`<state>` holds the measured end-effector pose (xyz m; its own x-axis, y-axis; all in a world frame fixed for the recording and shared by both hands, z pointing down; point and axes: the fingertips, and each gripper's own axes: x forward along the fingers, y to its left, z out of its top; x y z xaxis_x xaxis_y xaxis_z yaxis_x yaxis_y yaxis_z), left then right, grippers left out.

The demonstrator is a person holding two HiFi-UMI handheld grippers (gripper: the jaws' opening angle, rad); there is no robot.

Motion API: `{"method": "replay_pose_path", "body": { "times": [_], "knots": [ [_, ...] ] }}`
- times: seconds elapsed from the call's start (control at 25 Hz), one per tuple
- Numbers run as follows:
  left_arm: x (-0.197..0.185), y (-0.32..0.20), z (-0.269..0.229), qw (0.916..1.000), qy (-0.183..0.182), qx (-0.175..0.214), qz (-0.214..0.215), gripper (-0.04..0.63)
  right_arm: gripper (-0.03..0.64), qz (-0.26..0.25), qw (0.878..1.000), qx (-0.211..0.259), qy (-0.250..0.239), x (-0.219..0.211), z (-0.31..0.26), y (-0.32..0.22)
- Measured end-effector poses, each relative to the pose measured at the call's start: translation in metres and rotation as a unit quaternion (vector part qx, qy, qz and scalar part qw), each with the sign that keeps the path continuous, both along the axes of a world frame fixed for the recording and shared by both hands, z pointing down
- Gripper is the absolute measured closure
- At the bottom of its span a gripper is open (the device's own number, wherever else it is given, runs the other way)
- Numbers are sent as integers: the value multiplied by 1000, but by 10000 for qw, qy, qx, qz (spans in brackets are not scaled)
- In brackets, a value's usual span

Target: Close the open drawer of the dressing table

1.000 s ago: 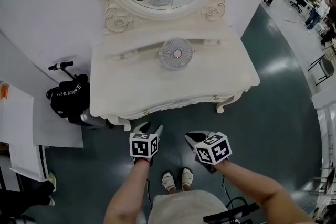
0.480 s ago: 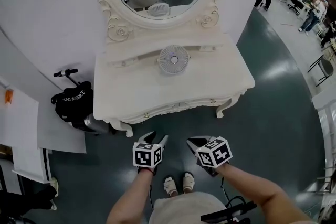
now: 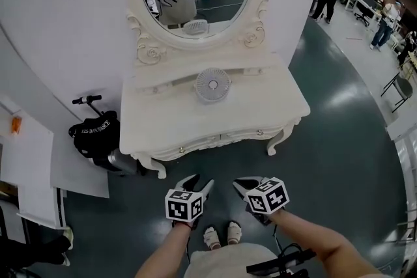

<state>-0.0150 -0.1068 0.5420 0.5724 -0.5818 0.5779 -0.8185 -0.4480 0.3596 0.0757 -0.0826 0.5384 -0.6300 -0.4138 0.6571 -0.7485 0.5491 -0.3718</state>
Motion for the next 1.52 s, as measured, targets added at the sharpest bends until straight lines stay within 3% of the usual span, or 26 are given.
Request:
{"method": "replay_pose_path", "body": {
  "times": [0.68,1.24,1.52],
  "knots": [
    [35,61,-65,9944,807,570,375,376,600,-7,9987,207,-465,8,-38,43],
    [42,84,-96,9879,990,937,738,378,600,84,9957,318,-869,11,-75,47],
    [39,85,-101,9882,1100,854,645,582,600,145,9948,327,-950,8,-78,46]
  ]
}}
